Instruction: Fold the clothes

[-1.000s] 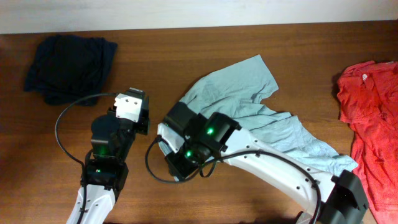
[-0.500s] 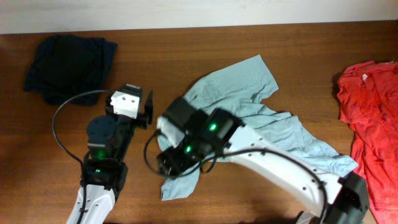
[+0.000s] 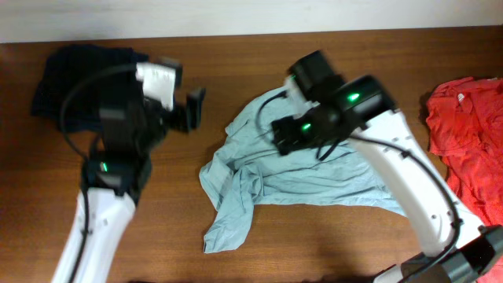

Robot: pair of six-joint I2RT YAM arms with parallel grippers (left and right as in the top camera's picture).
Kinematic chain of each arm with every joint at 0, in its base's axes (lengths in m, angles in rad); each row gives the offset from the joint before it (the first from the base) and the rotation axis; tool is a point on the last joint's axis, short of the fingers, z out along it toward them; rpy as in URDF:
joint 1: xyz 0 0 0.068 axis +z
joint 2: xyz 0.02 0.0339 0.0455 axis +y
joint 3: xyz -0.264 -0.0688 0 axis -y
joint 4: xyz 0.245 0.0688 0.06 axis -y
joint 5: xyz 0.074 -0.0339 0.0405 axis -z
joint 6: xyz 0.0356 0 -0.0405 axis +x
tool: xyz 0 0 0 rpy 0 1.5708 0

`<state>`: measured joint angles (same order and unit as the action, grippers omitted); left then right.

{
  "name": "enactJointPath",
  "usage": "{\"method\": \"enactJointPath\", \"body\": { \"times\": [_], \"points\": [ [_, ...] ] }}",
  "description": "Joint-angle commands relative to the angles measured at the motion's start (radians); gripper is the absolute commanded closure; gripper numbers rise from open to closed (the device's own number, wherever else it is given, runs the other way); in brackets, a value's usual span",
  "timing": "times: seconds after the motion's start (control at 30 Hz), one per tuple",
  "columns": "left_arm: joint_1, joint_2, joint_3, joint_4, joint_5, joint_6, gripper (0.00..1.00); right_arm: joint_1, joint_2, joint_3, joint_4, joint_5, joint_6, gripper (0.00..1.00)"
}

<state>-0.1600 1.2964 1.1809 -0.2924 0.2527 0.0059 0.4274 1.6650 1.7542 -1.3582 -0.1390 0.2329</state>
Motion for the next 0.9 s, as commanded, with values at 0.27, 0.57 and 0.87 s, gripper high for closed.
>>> {"method": "enactJointPath", "body": {
  "times": [0.27,0.57,0.87],
  "points": [
    [-0.123,0.556,0.633,-0.321,0.159,0.018,0.30,-0.297,-0.019,0.017,-0.053,0.051,-0.077,0.11],
    [-0.219,0.991,1.119,-0.575,0.144,0.071,0.32,-0.496,-0.016,0.016,-0.091,0.125,-0.089,0.21],
    [-0.328,1.144,1.177,-0.530,0.144,0.233,0.01,-0.660,0.009,-0.003,-0.093,0.125,-0.091,0.74]
  ]
}}
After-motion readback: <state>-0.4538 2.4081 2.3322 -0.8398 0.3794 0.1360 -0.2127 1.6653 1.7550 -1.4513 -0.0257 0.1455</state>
